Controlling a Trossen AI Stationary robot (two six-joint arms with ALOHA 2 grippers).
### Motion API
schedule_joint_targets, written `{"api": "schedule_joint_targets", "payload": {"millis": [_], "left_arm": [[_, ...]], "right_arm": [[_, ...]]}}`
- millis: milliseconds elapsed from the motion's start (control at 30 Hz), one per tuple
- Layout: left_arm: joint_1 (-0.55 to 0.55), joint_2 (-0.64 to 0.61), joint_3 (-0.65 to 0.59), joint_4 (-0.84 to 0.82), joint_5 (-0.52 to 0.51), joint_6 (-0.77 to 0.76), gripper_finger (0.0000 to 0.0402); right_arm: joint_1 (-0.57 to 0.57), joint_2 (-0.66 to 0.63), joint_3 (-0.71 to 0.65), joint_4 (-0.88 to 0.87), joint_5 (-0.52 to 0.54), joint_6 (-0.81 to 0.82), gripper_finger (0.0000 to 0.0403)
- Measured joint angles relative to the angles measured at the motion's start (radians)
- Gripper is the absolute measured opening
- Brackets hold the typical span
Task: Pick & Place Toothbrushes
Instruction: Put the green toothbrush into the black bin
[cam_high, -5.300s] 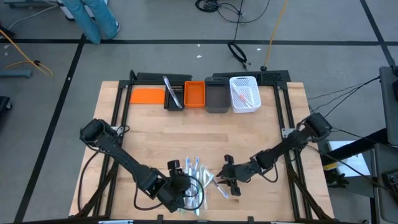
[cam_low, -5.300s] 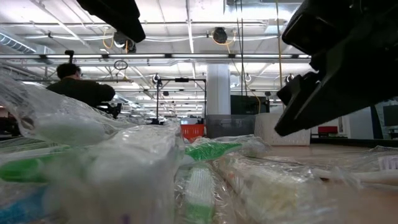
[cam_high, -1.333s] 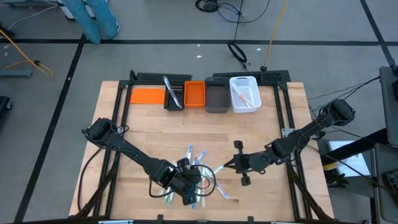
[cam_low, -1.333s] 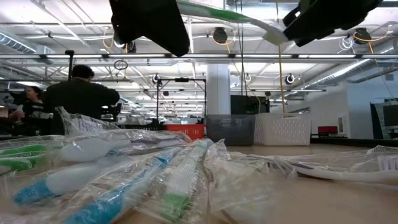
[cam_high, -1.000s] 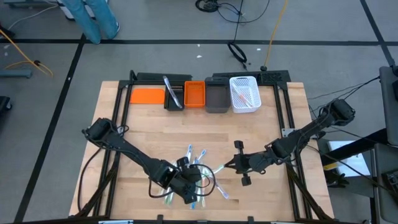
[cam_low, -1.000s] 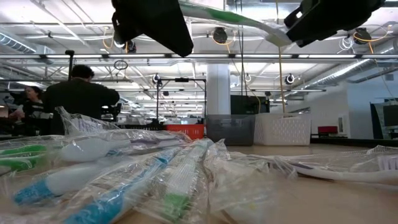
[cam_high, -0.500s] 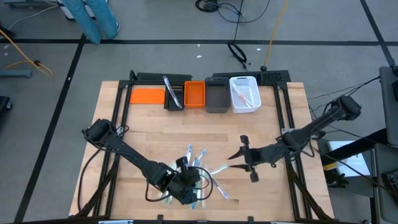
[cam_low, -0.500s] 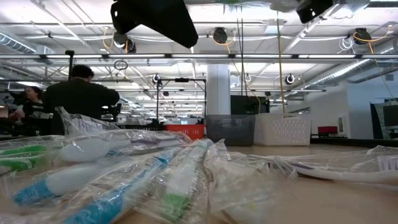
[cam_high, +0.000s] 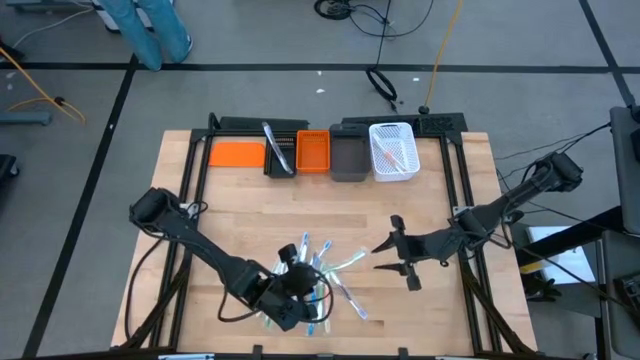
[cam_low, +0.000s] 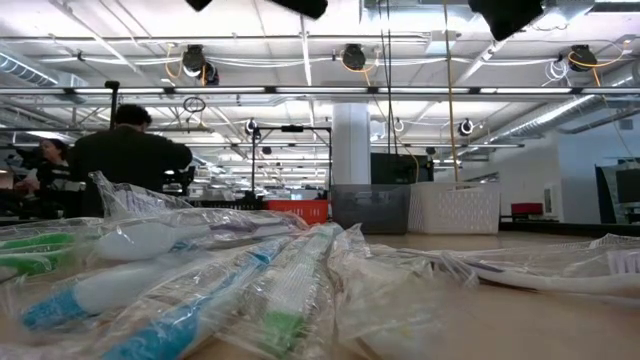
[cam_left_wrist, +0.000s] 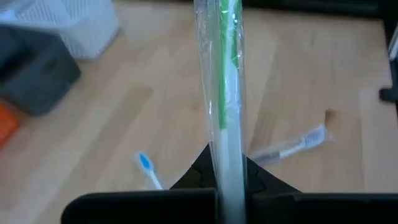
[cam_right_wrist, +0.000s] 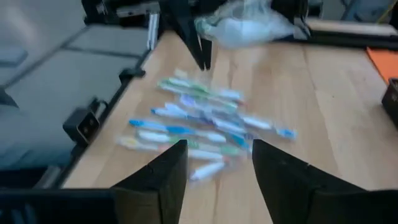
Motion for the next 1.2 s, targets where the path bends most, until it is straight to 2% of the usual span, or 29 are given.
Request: {"api": "schedule_joint_targets", "payload": {"millis": [233, 600, 867, 1200], "left_arm": [[0.007, -0.002, 0.000, 0.179, 0.006, 0.169, 0.0000], [0.066, -0.002, 0.000, 0.334, 0.031, 0.316, 0.0000], [0.131, -0.002, 0.000, 0.444, 0.131, 0.393, 0.0000], [0.176, -0.001, 0.000, 0.497, 0.190, 0.427, 0.0000]], "right_arm": [[0.000, 0.003, -0.092, 0.270, -0.002, -0.083, 0.0172], [0.000, 0.013, -0.254, 0.723, -0.028, -0.169, 0.0175], [-0.001, 0.058, -0.263, 0.867, -0.028, -0.260, 0.0174], [-0.021, 0.066, -0.263, 0.964, -0.023, -0.319, 0.0172]]}}
